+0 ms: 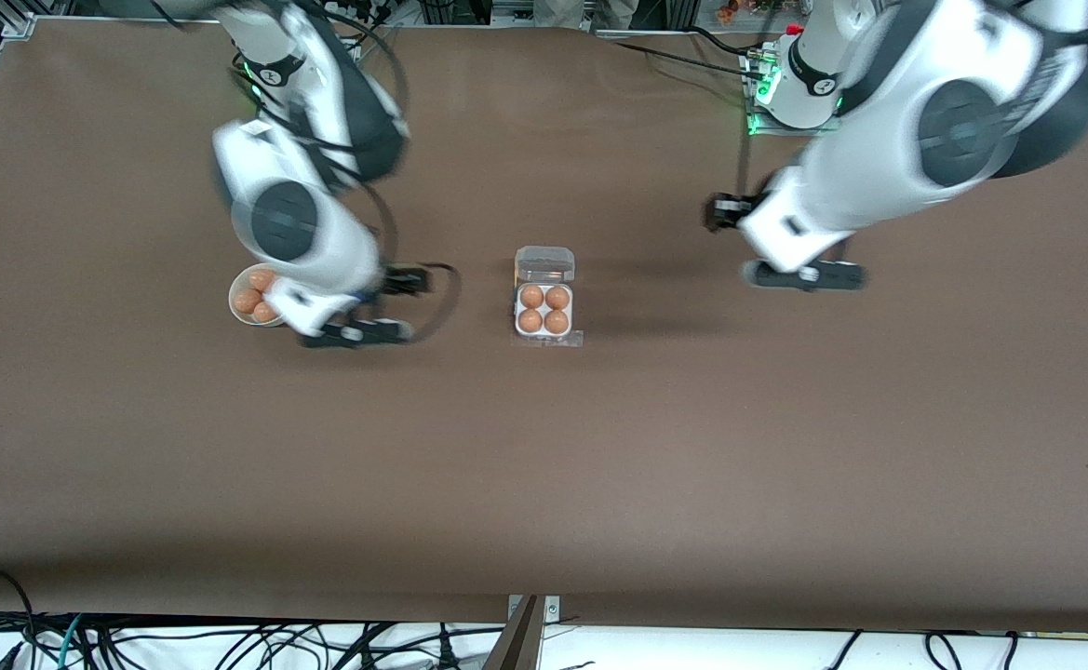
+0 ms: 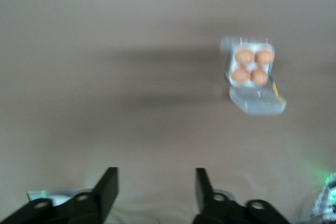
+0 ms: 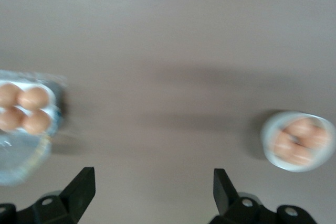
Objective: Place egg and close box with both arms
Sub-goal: 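Withdraw the right gripper while the left gripper reaches the carton lid, then fold the carton lid down over the eggs with the left gripper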
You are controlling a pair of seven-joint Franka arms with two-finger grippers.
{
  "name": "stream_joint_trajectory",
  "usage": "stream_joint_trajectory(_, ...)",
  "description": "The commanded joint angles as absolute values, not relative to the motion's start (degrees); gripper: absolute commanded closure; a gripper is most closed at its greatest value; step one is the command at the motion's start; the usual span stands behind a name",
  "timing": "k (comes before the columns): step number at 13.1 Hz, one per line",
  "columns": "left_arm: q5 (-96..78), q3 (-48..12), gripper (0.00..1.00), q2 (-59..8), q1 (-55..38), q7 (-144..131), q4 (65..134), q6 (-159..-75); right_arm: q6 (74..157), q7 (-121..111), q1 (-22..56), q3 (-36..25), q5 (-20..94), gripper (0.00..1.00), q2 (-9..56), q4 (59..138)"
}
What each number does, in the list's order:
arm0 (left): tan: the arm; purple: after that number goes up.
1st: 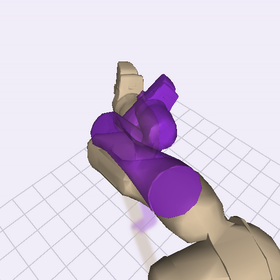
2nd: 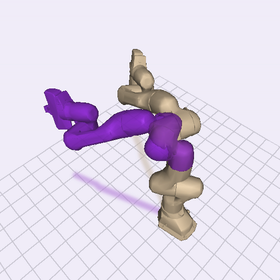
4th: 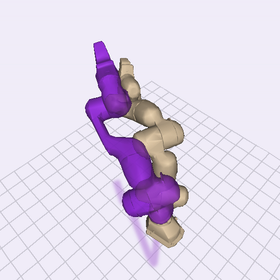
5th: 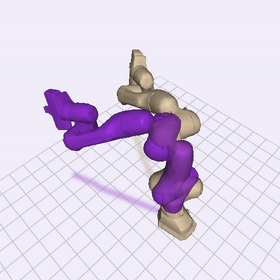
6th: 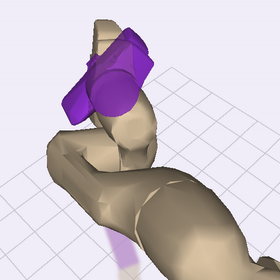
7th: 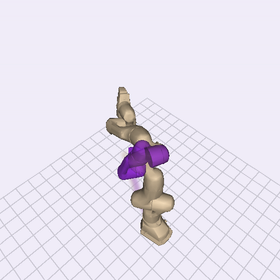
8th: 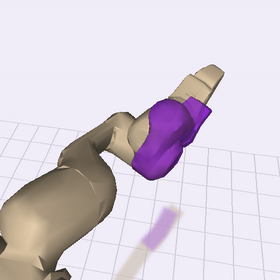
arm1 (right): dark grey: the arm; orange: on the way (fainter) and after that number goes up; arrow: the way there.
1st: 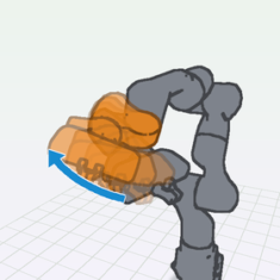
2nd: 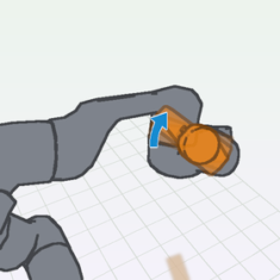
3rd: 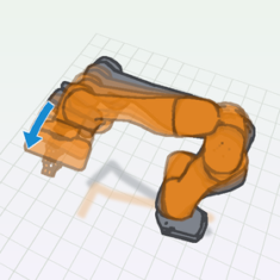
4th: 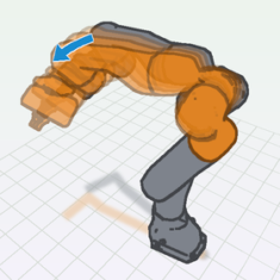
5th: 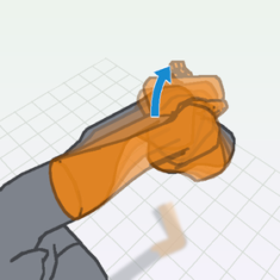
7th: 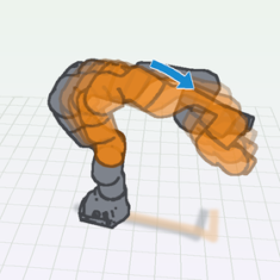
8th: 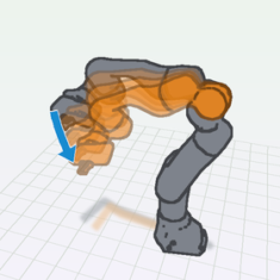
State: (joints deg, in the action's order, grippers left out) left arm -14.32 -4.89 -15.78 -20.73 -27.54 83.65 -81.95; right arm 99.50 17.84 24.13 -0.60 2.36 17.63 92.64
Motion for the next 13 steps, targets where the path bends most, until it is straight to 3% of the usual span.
stream_joint_trajectory(1,-15.56,-4.22,0.92,-21.68,-29.59,-37.49,81.57,-80.51,99.07,8.64,24.26,-9.28,3.87,0.0,3.11,106.77)
stream_joint_trajectory(4,-16.43,-4.22,0.99,-28.19,-36.63,-46.29,80.6,-85.14,91.5,2.4,24.35,-19.39,2.9,0.0,0.36,104.59)
stream_joint_trajectory(7,-17.14,-4.22,1.0,-34.34,-42.26,-51.31,80.42,-89.89,90.7,-2.19,24.26,-23.98,2.11,0.0,-0.97,104.15)
stream_joint_trajectory(11,-16.96,-4.22,1.0,-40.68,-44.12,-53.61,80.42,-98.07,90.53,-2.64,24.08,-25.49,1.85,0.0,-0.35,100.73)
stream_joint_trajectory(13,-16.53,-3.87,1.0,-41.48,-43.86,-53.44,80.42,-100.97,89.57,-2.81,18.33,-22.53,1.5,0.0,-0.44,100.55)
